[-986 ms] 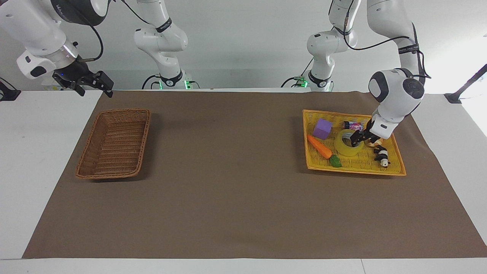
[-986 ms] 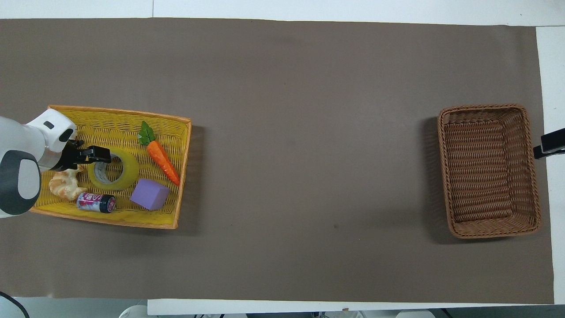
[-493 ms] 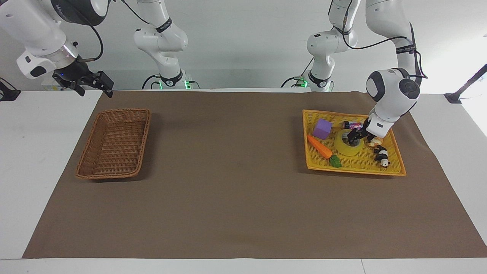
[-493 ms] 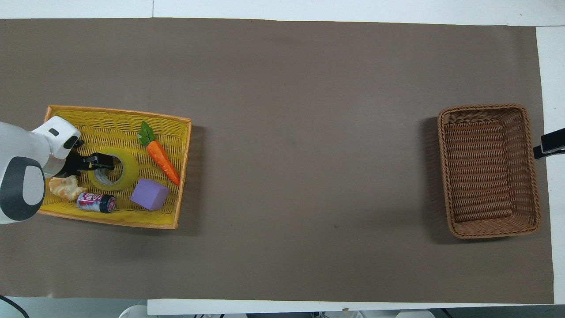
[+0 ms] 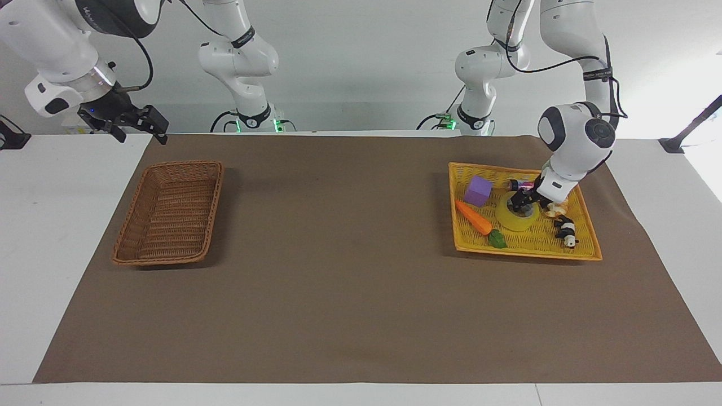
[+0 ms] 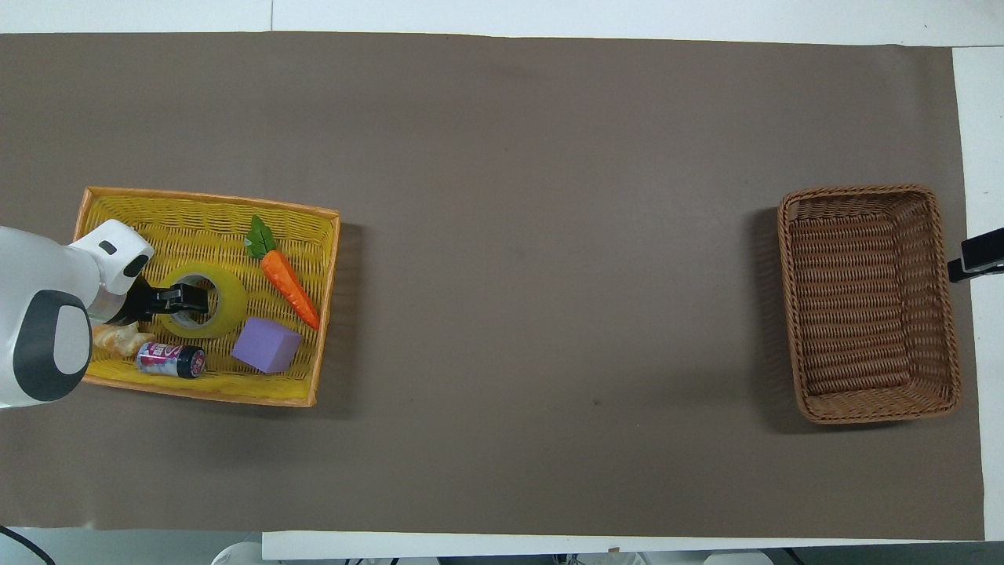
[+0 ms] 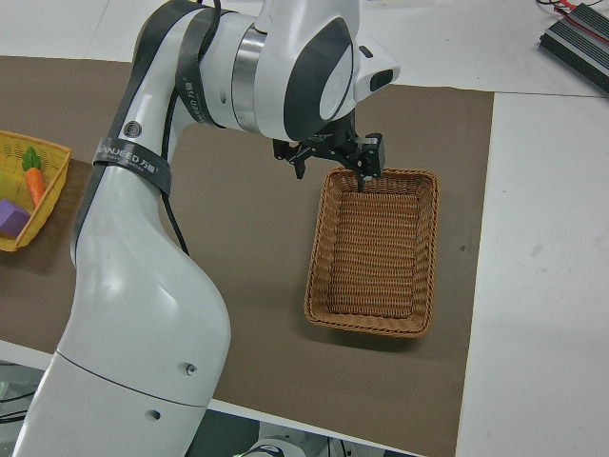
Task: Move tape to another basket
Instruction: 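Reach the left gripper down into the yellow basket onto the tape roll, then grasp the tape roll rim with the left gripper and lift it out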
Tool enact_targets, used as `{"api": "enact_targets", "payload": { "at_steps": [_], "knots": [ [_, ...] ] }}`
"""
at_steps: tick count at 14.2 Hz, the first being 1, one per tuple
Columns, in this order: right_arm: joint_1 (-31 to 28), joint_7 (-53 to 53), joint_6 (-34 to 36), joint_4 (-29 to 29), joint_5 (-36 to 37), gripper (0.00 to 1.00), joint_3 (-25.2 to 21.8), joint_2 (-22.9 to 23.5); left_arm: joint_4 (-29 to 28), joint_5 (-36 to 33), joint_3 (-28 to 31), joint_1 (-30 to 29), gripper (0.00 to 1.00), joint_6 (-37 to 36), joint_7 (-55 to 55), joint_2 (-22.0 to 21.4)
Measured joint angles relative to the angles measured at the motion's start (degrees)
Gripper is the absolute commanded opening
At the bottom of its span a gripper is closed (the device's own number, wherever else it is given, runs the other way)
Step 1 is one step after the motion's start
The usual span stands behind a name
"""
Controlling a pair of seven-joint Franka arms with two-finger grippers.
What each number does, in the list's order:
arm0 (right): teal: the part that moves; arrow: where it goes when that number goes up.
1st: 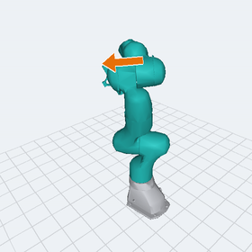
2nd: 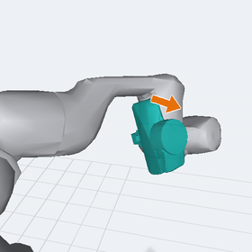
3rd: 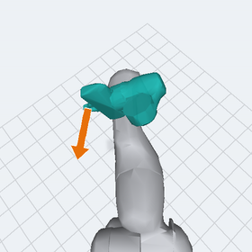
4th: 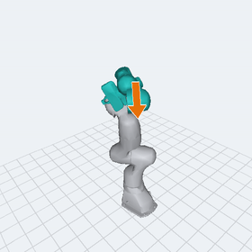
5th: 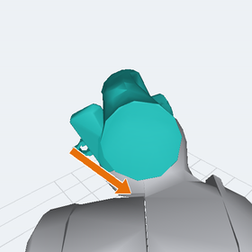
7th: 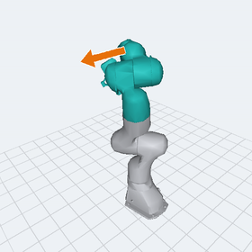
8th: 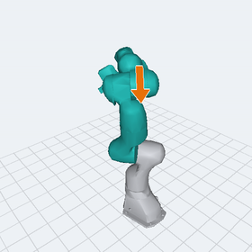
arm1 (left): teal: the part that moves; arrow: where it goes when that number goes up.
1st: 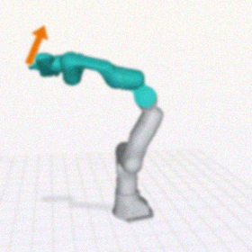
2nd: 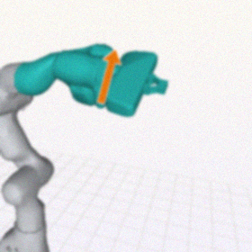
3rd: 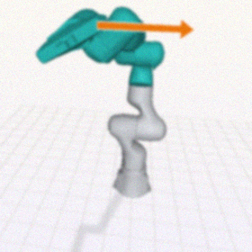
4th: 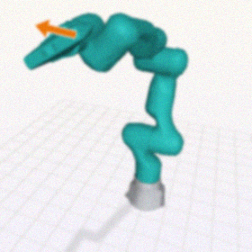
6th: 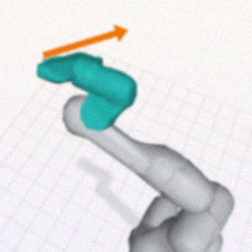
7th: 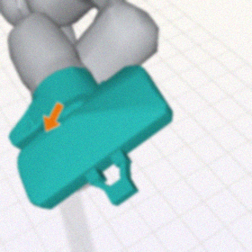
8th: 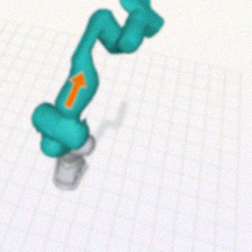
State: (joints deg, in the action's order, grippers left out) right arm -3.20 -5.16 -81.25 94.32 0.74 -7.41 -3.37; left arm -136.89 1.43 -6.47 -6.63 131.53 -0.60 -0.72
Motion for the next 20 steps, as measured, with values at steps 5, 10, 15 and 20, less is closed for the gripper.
{"api": "enact_targets", "payload": {
  "at_steps": [5,10,15,20],
  "knots": [
    [0.00,0.00,0.00,0.00,0.00,1.00,0.00,0.00,0.22,-0.01,0.27,0.29,0.00,0.64,0.09,0.01],
    [0.00,0.00,0.00,0.00,0.00,1.00,0.00,0.00,15.74,1.97,-0.19,0.48,0.00,-11.96,0.06,2.37],
    [0.00,0.00,0.00,0.00,0.00,1.00,0.00,0.00,28.82,13.26,-0.42,7.07,0.00,-18.40,-7.16,6.16],
    [0.00,0.00,0.00,0.00,0.00,1.00,0.00,0.00,29.29,23.94,-0.74,15.11,0.00,-15.56,-12.92,7.04]
  ]
}}
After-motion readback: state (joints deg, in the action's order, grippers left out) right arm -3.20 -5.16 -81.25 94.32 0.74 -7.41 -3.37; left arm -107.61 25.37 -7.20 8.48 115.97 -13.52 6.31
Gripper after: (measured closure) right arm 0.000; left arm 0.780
